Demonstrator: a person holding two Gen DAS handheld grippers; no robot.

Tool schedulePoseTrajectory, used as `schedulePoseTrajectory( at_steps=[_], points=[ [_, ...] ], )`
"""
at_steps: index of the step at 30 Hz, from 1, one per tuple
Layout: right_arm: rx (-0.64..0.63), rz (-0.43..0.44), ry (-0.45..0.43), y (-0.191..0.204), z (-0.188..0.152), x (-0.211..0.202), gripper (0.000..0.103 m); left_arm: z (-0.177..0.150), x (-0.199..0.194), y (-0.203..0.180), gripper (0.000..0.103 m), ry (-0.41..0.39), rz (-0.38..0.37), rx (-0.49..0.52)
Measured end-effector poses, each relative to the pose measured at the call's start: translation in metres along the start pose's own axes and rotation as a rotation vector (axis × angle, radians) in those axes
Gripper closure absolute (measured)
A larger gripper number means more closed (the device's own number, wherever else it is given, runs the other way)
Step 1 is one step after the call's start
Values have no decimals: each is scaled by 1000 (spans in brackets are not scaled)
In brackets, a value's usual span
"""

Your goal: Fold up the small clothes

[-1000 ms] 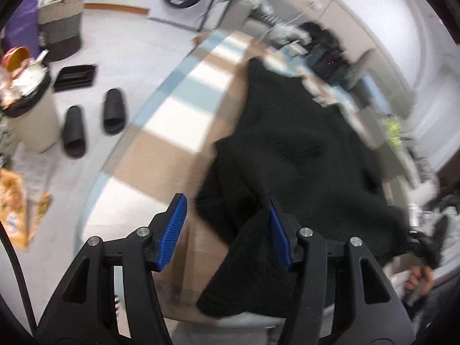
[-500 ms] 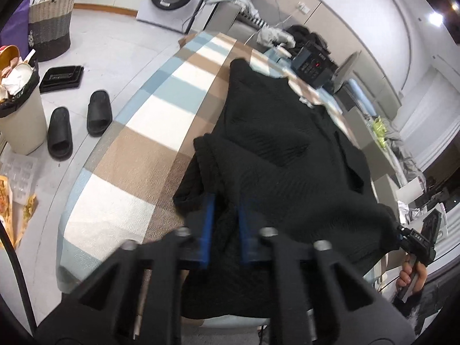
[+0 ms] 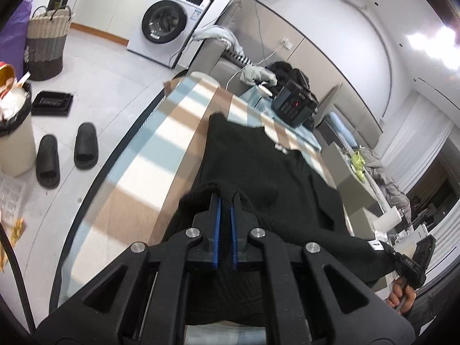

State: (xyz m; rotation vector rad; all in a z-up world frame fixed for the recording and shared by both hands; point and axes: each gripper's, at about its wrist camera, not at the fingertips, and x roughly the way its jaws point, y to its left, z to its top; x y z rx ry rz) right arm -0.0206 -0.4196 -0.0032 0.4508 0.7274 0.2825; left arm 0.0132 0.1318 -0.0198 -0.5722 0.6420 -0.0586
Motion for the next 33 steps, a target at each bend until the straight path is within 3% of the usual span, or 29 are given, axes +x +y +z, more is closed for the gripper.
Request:
schedulePoseTrajectory(
  at_steps=[4,7,11,13,14,15,16,17,18,22,26,30,33],
  points=[
    [31,-33,-55,5,17,7,98,36,32,-4,100,1,-4,15],
    [60,-107,-50,4,25,31,98,54,70,-5,100,43,17,20],
    [78,-202,22,-7,23,69,97,55,117,1,99,128,93,2],
    [103,-204,89,-18,17,79,94,48,126,8,96,159,116,-10],
    [116,-195,92,-22,15,77,87,43,124,11,91,163,106,-13],
    [130,-187,86,-27,11,70,73,38,122,15,79,165,100,-18],
    [140,-184,82,-32,7,63,64,33,120,18,69,172,101,-27],
    [149,-178,76,-37,3,56,54,27,117,21,51,184,102,-39],
    [159,-166,70,-41,-1,50,54,21,113,24,48,190,101,-44],
    [198,-141,107,-57,-20,30,54,-7,96,26,48,221,114,-28],
    [180,-127,88,-53,-33,5,54,-25,64,32,48,189,147,-31],
    [119,-224,120,-48,-44,1,54,-38,46,42,48,183,211,-34],
    [124,-222,165,-48,-52,13,54,-46,37,44,48,193,212,-38]
  ],
)
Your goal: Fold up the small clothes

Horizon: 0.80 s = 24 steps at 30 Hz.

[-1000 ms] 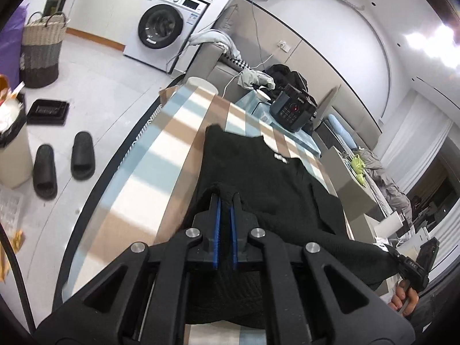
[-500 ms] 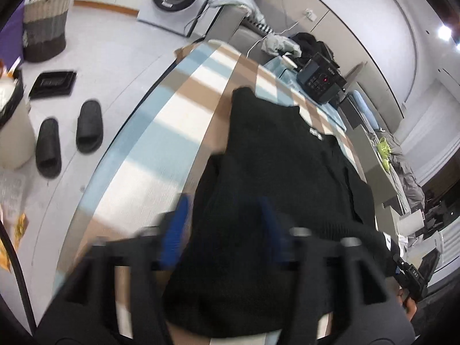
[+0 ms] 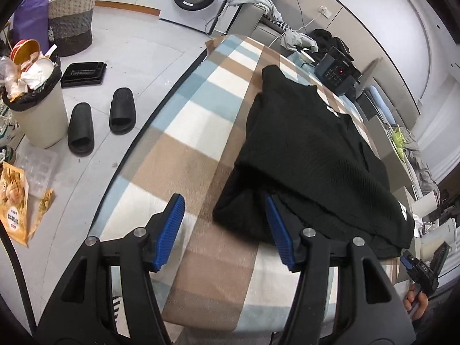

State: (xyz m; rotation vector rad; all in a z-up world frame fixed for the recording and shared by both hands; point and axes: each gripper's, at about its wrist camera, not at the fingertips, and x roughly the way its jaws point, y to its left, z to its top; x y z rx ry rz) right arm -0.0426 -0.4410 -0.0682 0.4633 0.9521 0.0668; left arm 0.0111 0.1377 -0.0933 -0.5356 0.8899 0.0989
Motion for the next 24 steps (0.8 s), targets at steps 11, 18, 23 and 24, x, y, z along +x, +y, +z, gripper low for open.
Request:
schedulePoseTrajectory(
  at_steps=[11,18,23,24],
  points=[
    [19,40,8,16,1,24,54,-11,22,-28,70,10,23,87],
    [27,34,10,15,6,23,54,-10,7,-18,86,-26,57,84],
    [30,33,9,14,6,20,54,-7,-4,-25,85,-39,76,153],
    [30,32,8,15,7,20,54,-6,-3,-30,85,-37,75,180]
  ],
)
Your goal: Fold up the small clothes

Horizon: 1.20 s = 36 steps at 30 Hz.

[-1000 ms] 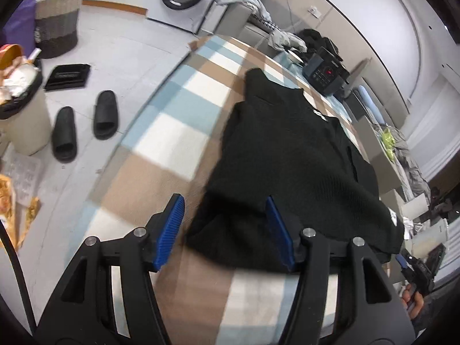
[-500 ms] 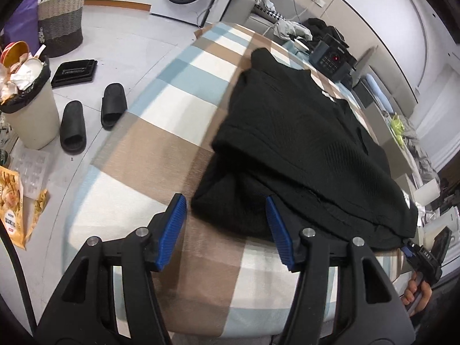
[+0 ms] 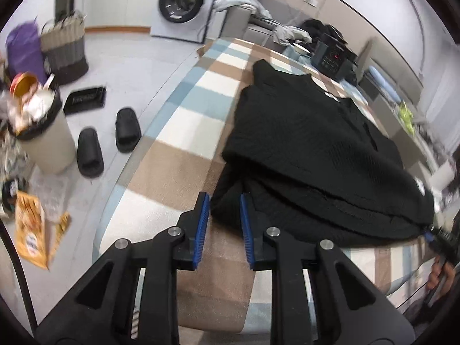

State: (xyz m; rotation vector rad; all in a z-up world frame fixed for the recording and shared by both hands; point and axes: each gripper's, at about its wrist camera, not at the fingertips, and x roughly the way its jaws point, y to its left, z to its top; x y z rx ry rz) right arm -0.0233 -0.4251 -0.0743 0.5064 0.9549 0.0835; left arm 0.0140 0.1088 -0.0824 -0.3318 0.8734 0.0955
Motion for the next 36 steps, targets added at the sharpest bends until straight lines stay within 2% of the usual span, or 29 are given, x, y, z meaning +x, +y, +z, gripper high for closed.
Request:
schedulePoseTrajectory(
  at_steps=[5,12,17,27,28,29,36],
  points=[
    [-2,5,1,1,-1,-1,54,0,17,-17,85,54,0,87],
    [-2,3,2,1,-2,-3,54,-1,17,-8,85,43,-21,45],
    [-6,6,2,0,-2,-3,54,-1,11,1,85,37,2,44],
    [0,2,7,1,-2,-4,54,-4,24,-17,86,61,34,147],
    [1,-1,6,1,-2,-4,54,-4,26,-18,89,58,43,157],
    [2,0,7,1,-2,-4,54,-4,25,-18,97,48,54,159],
    [5,-8,14,1,-1,-3,54,0,-11,-3,98,-65,-16,63]
  ],
)
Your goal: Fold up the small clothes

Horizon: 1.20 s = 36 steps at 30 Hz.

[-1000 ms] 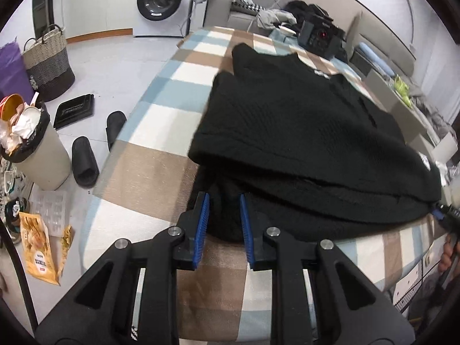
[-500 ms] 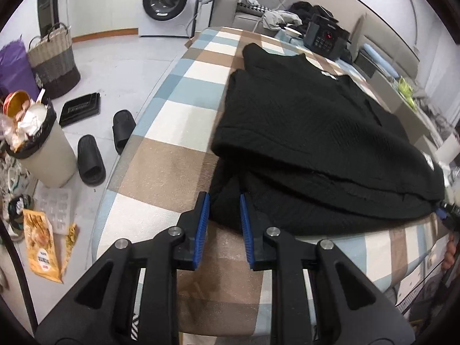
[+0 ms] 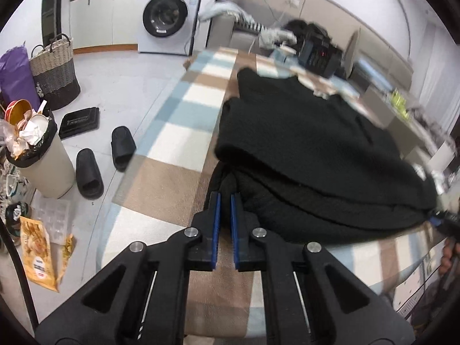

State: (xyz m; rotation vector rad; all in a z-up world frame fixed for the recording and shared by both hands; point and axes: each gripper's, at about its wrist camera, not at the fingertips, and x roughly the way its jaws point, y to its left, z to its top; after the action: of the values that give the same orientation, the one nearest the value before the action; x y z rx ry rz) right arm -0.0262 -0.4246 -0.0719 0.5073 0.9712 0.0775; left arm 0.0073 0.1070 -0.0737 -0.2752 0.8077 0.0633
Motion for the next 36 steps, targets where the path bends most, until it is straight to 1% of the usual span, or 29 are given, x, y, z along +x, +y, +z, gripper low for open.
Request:
schedulePoseTrajectory(
  at_steps=[3,7,8,11,14,16,17,18,23,25,26,28,29,30,32,34,36],
  points=[
    [-2,-5,3,2,2,3,54,-5,-8,5,98,-4,-12,-25],
    [2,-5,2,1,1,3,54,-19,2,16,98,60,-15,-80],
    [3,-7,3,1,1,3,54,-22,3,16,98,65,-14,-85],
    [9,-5,0,-1,1,1,54,-25,-1,16,98,74,-15,-90],
    [26,11,-2,-4,1,0,54,-23,-4,21,96,81,-26,-126],
    [38,27,-3,-6,1,1,54,-21,-4,25,81,85,-41,-157],
    [40,30,-3,-6,1,1,54,-20,-3,26,66,83,-44,-173],
    [42,28,-4,-6,1,2,54,-20,-2,26,60,78,-42,-181],
    [30,30,-14,-3,3,8,54,-12,17,16,60,91,-52,-175],
    [17,27,-22,1,5,11,54,-8,26,11,61,96,-46,-172],
    [11,28,-22,3,5,14,59,-7,31,7,62,91,-42,-161],
    [-16,24,-27,9,6,18,67,-4,38,2,77,78,-32,-147],
    [-32,17,-33,11,6,19,73,-2,42,1,90,82,-29,-144],
    [-51,9,-39,14,6,20,80,-2,44,1,94,83,-22,-140],
    [-78,-10,-44,19,4,19,83,-3,43,0,98,82,-24,-121],
    [-88,-17,-46,19,2,17,85,-6,40,-2,98,90,-19,-93],
    [-82,-14,-43,15,0,16,86,-11,37,-1,99,98,-22,-85]
  ],
)
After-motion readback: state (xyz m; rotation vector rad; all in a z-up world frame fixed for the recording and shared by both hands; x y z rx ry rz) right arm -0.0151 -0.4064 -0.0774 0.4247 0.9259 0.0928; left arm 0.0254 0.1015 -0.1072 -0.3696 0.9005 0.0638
